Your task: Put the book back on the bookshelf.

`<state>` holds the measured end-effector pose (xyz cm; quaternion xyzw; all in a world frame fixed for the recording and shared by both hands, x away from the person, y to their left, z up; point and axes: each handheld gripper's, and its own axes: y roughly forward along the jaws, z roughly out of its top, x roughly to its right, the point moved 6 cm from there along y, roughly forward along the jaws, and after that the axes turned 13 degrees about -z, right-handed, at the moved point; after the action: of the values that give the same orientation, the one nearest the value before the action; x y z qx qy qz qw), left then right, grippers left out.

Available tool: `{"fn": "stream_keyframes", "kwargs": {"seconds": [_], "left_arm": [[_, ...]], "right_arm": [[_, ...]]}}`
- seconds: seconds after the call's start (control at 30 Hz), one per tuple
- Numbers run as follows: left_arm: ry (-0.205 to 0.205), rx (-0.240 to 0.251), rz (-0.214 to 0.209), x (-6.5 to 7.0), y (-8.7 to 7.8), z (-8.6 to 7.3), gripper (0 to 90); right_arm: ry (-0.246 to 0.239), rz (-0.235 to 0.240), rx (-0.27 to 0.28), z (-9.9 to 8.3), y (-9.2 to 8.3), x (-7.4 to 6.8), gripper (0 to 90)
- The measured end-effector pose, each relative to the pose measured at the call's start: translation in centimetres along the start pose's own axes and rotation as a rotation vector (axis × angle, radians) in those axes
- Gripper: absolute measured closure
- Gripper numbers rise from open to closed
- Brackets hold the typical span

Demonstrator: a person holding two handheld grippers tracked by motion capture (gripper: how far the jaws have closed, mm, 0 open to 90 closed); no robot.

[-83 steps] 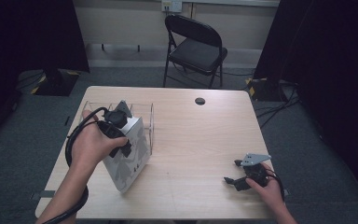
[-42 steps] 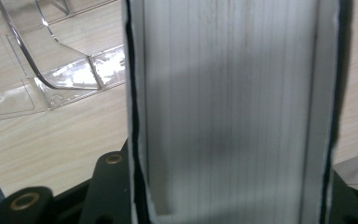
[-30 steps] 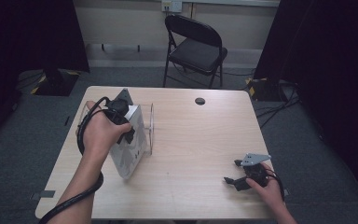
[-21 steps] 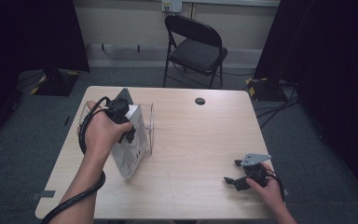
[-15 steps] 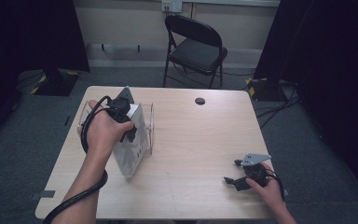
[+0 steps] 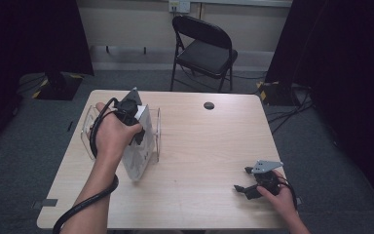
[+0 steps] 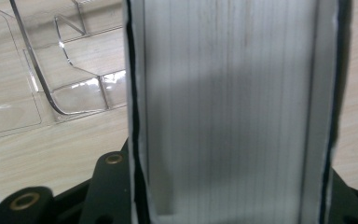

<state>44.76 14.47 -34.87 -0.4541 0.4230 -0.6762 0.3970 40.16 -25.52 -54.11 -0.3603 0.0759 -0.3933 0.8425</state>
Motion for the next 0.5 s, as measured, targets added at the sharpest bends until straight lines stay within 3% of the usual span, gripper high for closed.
{"fn": "stream_keyframes", "kwargs": {"seconds": [0.2,0.33,0.5], "left_arm": [[0.009,-0.002,0.018,-0.08,0.07,0.29,52.8],[-0.015,0.008,0.003,0.06,0.13,0.5,52.8],[-0.013,0.01,0.009,0.17,0.08,0.75,52.8]], "right_arm": [[0.0,0.0,0.0,0.0,0.0,0.0,11.6],[-0.002,0.001,-0.001,-0.01,0.0,0.01,11.6],[0.0,0.001,0.0,0.0,0.0,0.0,11.6]]}}
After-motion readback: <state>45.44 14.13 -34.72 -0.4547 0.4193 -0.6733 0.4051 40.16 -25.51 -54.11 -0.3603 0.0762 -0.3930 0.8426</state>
